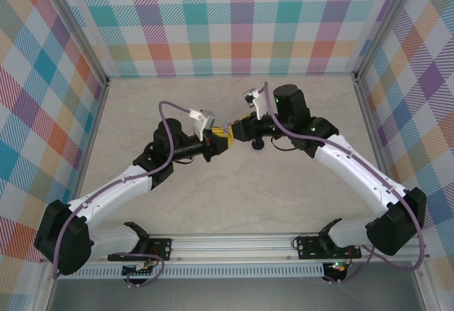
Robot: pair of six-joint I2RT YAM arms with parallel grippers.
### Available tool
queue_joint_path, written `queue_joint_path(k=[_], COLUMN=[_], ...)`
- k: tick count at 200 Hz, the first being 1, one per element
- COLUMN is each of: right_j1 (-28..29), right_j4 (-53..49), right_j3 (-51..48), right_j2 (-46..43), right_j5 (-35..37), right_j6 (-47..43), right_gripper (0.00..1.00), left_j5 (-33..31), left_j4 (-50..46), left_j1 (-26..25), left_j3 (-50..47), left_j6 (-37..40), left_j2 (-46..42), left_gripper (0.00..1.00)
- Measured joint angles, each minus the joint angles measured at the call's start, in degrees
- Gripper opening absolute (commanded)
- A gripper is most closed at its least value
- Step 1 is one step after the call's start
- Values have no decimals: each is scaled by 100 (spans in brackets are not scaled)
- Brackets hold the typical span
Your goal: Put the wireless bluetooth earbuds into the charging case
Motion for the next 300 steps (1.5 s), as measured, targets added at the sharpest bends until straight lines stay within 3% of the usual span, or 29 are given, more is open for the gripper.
queue_joint_path(k=[125, 300], right_j1=[116, 315], right_j4=[-671, -1432], right_j3=[638, 1110], right_j2=[564, 949], right_j5=[195, 614], right_j6=[-149, -514], right_gripper=[46, 34], left_j5=[-9, -153], left_j4=[-389, -721], left_j1=[0, 0], left_j3=[98, 98], left_j6=[210, 280], left_j2=[0, 0], left_gripper=[18, 18])
